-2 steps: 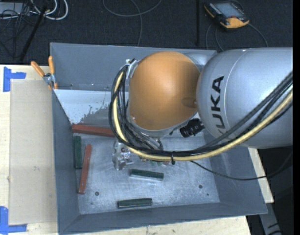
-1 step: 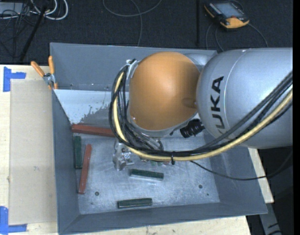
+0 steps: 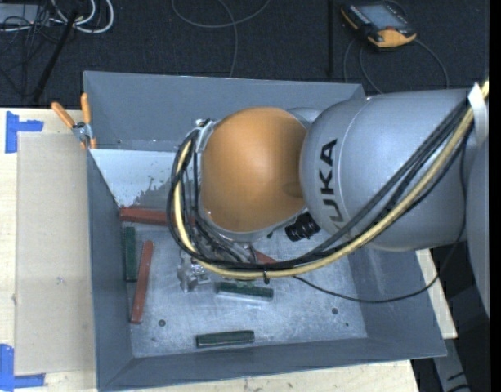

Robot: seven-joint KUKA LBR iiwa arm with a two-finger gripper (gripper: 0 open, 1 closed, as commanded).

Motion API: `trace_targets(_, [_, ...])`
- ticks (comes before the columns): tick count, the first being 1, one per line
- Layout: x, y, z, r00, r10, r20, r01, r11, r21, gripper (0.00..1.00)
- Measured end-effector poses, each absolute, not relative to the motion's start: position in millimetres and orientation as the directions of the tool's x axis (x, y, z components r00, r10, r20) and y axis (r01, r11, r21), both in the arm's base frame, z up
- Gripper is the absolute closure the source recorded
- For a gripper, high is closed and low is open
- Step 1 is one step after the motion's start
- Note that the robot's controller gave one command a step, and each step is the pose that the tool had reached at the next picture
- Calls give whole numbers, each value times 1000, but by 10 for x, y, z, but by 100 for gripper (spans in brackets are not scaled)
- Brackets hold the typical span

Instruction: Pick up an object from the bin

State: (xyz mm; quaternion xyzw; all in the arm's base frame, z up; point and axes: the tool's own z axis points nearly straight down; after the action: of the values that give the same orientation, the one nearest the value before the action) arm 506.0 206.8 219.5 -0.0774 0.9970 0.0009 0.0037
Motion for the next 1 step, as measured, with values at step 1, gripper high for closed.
trace_targets(1, [5022,2137,1600,-993,-114,2,-114,993,0,0])
